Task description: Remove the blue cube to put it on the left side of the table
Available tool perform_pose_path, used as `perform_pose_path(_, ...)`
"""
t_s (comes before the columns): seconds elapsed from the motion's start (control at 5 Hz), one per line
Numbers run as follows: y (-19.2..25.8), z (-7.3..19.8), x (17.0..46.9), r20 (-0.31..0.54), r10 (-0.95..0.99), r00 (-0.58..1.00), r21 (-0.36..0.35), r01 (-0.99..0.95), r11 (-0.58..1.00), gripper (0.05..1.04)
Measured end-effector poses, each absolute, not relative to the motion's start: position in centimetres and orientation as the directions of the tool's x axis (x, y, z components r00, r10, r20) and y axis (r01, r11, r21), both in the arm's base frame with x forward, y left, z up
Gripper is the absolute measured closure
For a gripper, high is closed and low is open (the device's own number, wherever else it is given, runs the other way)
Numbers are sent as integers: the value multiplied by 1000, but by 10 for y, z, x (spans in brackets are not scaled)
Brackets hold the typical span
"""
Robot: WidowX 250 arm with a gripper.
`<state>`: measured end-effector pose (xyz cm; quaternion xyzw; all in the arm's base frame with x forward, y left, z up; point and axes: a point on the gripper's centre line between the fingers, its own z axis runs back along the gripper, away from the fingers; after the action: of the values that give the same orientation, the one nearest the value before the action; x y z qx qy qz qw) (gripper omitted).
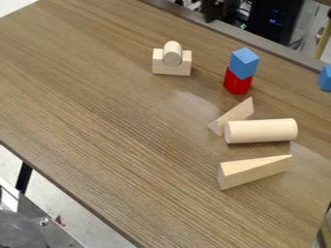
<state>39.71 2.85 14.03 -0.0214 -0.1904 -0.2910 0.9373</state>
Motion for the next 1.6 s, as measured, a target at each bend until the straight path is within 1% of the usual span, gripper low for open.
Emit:
perform_pose_path(0.2,13,137,410,355,-558,750,60,577,814,85)
perform_pose_path(0.4,2,127,414,326,-578,748,28,603,797,85)
perform_pose_path(0.6,-13,125,414,320,-593,739,27,619,785,85)
perform_pose_path(1.0,-39,115,409,263,-605,752,75,609,790,85)
perform_pose_path(1.4,-42,114,409,253,-556,792,84,555,828,85)
perform_pose_path(1.6,-41,108,408,254,-560,788,94,557,826,85)
